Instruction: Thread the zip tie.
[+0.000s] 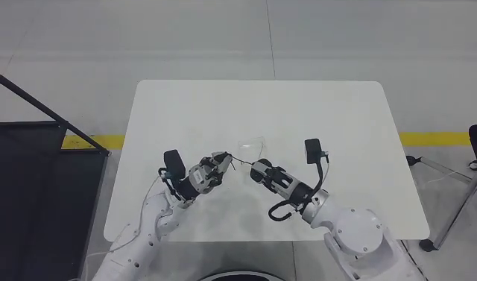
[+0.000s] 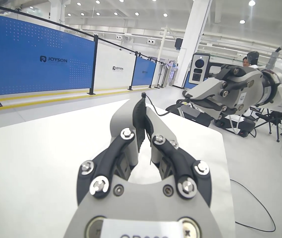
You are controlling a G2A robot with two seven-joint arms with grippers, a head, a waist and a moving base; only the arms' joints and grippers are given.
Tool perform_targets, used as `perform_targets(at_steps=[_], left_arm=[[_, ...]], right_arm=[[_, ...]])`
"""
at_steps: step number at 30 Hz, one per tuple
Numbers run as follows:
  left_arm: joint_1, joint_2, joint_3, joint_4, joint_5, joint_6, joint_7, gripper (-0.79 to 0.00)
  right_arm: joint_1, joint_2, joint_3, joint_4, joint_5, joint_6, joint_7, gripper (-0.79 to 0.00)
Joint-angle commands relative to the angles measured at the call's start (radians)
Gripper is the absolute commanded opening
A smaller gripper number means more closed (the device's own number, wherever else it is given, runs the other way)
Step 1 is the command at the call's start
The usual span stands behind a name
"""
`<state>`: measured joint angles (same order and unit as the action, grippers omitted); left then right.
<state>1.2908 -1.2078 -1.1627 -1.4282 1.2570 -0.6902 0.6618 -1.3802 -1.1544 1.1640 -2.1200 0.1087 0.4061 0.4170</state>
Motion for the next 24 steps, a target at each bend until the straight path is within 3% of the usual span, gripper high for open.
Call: perform_targets(at_steps=[1,13,24], left_arm=[[0.001,0.0,0.002,-0.002,0.027,0.02,0.0,-0.785],[0.001,0.0,0.037,-0.01,0.219,0.14,0.032,-0.785],[0.002,0.005,0.054,-0.001,0.343,0.196,0.098,-0.785]], right_arm=[[-0.001,0.0,0.001,0.001,-0.001,-0.001,0.002,-0.785],[-0.003,-0.002,0.004,0.001,0.0,-0.003,0.004,-0.785],[-0.001,-0.004,0.005,0.003,0.002,-0.003,0.005,-0.785]])
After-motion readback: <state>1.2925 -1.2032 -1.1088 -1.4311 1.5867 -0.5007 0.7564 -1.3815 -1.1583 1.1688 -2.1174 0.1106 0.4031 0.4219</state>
